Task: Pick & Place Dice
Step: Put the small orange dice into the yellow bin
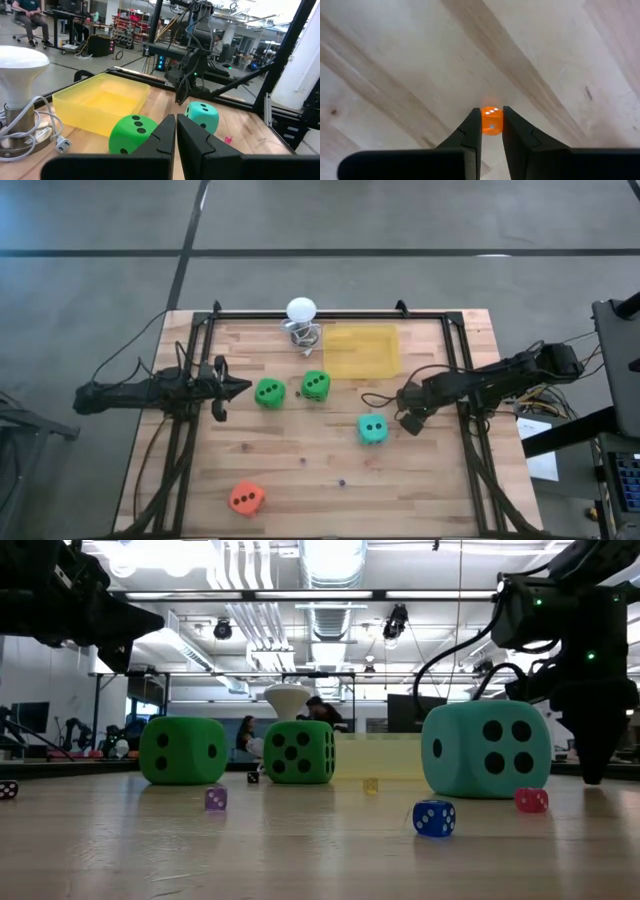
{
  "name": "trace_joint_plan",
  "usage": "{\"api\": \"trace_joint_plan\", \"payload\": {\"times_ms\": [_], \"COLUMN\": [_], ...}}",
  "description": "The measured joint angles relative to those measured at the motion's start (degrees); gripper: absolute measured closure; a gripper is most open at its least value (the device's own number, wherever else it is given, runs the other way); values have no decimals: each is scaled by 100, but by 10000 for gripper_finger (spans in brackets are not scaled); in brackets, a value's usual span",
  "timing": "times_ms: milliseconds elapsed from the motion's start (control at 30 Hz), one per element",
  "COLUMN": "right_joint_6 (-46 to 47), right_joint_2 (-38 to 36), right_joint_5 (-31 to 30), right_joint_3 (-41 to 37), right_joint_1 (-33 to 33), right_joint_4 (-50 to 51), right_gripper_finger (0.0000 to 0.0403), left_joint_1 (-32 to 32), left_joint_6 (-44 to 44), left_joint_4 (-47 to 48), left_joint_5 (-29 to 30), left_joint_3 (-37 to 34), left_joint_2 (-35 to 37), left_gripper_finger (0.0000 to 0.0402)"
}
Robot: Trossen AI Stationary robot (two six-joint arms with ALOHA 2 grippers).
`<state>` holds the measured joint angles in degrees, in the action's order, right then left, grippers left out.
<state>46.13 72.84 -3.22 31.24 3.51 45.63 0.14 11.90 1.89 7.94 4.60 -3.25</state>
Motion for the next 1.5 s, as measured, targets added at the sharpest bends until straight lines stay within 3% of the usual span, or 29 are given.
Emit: {"api": "trace_joint_plan", "payload": {"times_ms": [233,433,667,800,1000,1233,1500], "right_joint_6": [26,116,-48,-623,-1879,-3209,-4058], "right_joint_2": [-83,-665,-1661,-1796,-1207,-205,938], "right_joint_5": [68,69,-706,-1068,-1014,-448,194], "right_joint_3": [0,90,696,1175,1764,2353,2925], "right_joint_1": [-2,-2,-119,-503,-1642,-2911,-3743], "right_joint_4": [68,147,369,350,312,12,-132], "right_gripper_finger": [362,362,362,362,362,362,362], "left_joint_1": [0,-2,-2,-2,-2,0,0], "left_joint_6": [37,401,510,482,301,110,-13], "left_joint_4": [3,3,10,6,235,420,391], "left_joint_5": [0,105,155,186,297,304,417], "left_joint_3": [0,0,89,371,975,1550,1784], "left_joint_2": [0,-1,-204,-579,-1520,-2770,-3434], "left_gripper_finger": [378,378,378,378,378,378,378]}}
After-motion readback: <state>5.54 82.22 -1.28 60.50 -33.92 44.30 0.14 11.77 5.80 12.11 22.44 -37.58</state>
